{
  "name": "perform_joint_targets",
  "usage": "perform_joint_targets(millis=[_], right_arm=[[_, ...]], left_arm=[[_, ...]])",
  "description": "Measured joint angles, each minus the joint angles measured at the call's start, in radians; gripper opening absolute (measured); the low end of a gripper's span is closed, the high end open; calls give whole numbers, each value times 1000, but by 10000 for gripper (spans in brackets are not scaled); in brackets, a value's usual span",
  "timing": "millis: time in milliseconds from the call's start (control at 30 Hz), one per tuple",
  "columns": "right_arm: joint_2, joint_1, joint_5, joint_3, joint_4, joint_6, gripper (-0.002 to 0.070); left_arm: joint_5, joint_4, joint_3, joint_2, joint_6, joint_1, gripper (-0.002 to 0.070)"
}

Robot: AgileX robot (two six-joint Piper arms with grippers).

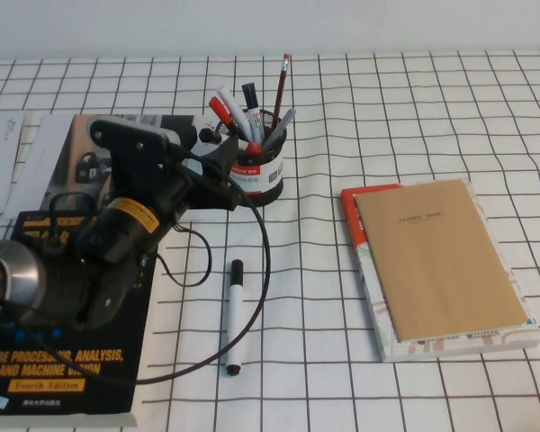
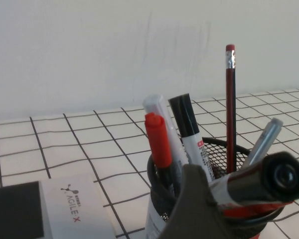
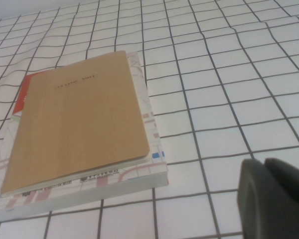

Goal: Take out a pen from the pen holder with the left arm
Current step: 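Take a marker out of the pen holder and lay it on the table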

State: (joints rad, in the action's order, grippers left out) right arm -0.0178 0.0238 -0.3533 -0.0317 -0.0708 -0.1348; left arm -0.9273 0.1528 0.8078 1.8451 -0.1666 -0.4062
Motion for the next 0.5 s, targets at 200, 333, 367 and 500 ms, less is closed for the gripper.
perform_joint_targets(millis=[200, 333, 367, 500], right_arm=[[0, 0, 0, 0, 0, 0, -16], [0, 0, 0, 0, 0, 0, -16], [0, 0, 0, 0, 0, 0, -17], [0, 0, 0, 0, 0, 0, -16]], left_arm=[[-33, -2, 23, 48, -39, 0, 421], [-60, -7, 25, 55, -43, 0, 411], [-66, -13, 26, 55, -43, 0, 405], [-75, -44, 26, 57, -43, 0, 366]])
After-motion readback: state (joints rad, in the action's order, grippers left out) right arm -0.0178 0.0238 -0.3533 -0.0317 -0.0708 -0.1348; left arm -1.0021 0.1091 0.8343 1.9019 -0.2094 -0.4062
